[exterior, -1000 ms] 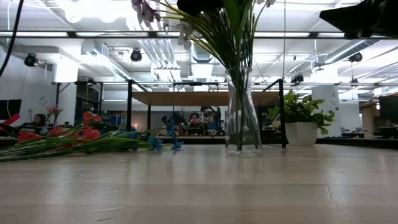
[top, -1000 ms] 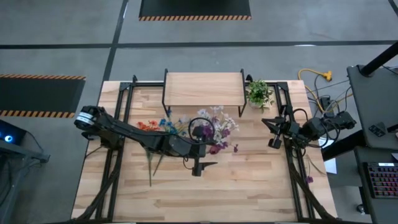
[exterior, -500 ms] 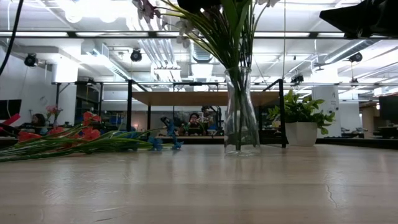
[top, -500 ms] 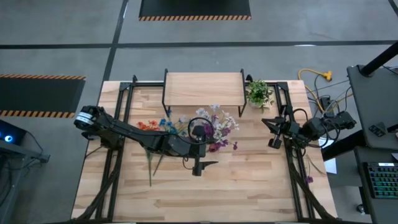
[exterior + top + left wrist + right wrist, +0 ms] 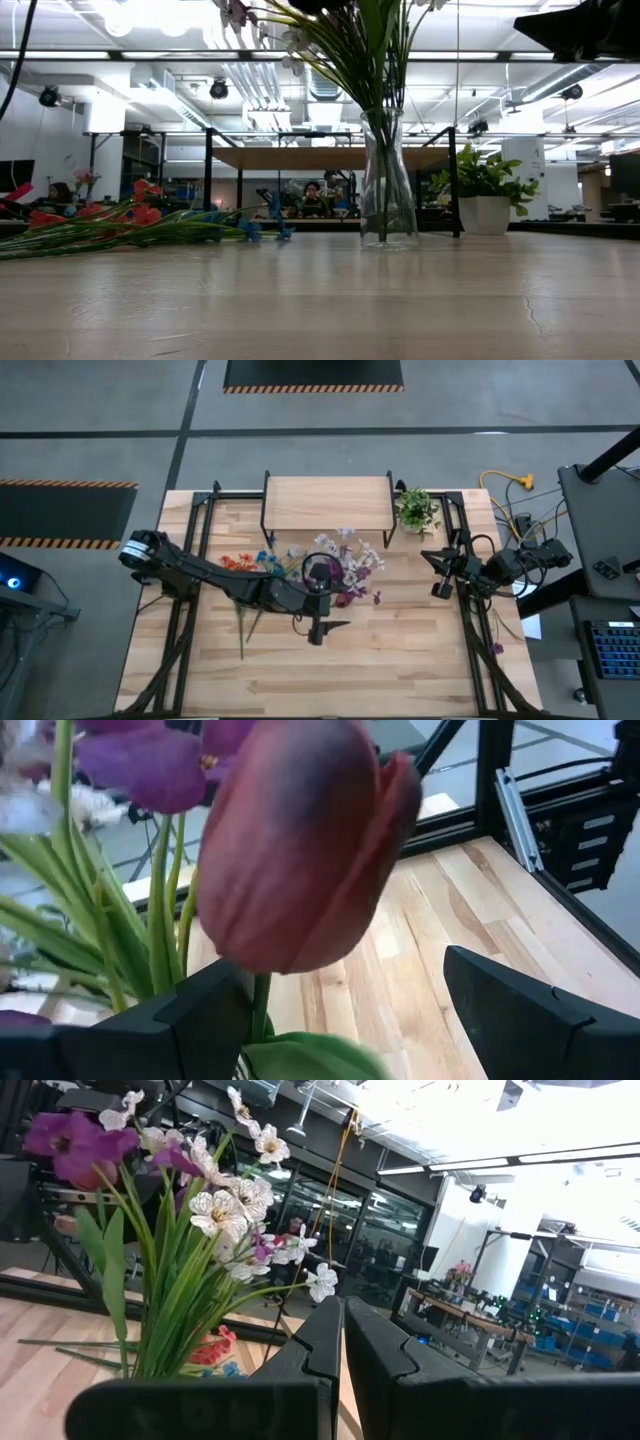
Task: Pick and place flowers into a vace then onto a shelf
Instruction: Put the red flower into the transparent vase
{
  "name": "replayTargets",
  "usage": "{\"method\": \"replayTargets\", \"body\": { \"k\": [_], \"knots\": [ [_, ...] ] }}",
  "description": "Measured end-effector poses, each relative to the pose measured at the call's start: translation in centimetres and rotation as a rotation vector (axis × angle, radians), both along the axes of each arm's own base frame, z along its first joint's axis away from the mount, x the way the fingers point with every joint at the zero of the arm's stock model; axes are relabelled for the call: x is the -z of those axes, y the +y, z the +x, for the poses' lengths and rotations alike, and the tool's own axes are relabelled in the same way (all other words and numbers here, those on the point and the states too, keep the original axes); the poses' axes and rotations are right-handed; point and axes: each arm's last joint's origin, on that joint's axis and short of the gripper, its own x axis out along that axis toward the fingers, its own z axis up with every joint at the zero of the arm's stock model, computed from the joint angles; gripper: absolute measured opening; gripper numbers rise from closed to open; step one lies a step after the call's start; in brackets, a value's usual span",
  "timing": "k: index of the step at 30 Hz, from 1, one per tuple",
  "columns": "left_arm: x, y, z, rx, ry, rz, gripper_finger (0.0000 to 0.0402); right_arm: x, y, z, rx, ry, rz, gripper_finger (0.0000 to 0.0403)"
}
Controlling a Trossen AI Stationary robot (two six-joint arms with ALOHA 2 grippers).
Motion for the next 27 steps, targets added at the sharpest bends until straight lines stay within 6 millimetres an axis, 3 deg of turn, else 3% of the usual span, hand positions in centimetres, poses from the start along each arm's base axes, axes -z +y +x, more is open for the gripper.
{"method": "replayTargets", "body": {
  "k": [21, 27],
  "knots": [
    [-1.6, -0.3, -0.5, 0.022, -0.069, 0.04, 0.0301, 0.0, 0.0, 0.0, -0.002, -0.003, 0.015, 0.0009],
    [-1.8, -0.3, -0.5, 0.004, -0.068, -0.034, 0.0301, 0.0, 0.0, 0.0, -0.003, -0.004, 0.016, 0.0009]
  ]
}}
